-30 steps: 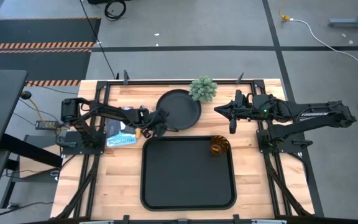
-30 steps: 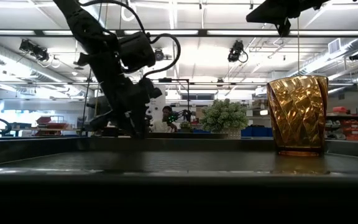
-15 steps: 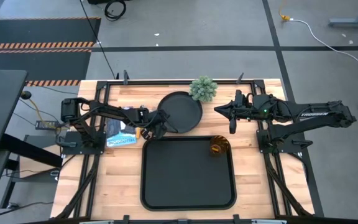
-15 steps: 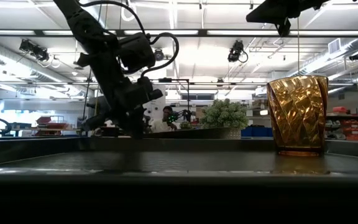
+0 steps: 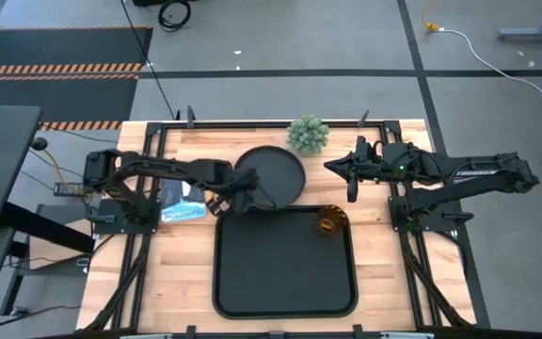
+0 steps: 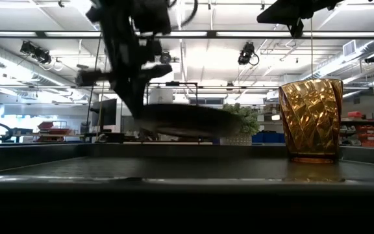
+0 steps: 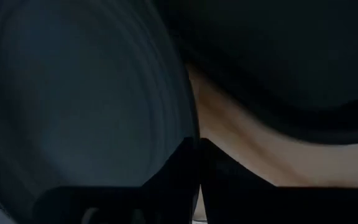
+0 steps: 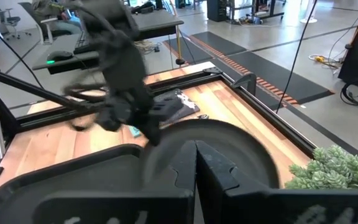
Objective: Pick and place plate/cup/fork/spoon on tray
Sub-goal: Put the black plate on the black tray
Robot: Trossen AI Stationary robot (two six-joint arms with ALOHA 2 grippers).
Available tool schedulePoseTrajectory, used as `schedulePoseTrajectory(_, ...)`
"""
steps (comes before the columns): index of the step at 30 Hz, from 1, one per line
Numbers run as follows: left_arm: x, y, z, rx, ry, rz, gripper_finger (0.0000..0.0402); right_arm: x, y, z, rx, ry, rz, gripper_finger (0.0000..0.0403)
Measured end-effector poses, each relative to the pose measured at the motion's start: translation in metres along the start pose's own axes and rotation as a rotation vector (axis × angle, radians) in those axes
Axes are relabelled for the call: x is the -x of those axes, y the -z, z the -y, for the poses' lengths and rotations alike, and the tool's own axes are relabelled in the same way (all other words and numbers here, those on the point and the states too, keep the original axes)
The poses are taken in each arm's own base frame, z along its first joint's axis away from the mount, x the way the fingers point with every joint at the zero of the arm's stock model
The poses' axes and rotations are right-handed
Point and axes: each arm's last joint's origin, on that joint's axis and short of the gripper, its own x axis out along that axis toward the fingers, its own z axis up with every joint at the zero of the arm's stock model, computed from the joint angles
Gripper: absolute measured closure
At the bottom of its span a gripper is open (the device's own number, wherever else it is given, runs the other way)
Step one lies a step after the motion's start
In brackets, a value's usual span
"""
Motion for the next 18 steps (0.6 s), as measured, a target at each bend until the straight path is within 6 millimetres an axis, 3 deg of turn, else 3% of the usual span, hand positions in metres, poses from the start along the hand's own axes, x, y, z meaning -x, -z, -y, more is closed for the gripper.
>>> schedulePoseTrajectory(5,0.021,-0.033,0.012,-0.015,0.021,0.04,0.039,0.0,0.0,0.0,0.0,0.0,0.0,0.0392)
schedulePoseTrajectory(18,0.041,-0.098,0.081,-0.173,0.028,0.104,0.039,0.0,0.0,0.0,-0.007,0.0,0.001,0.0392)
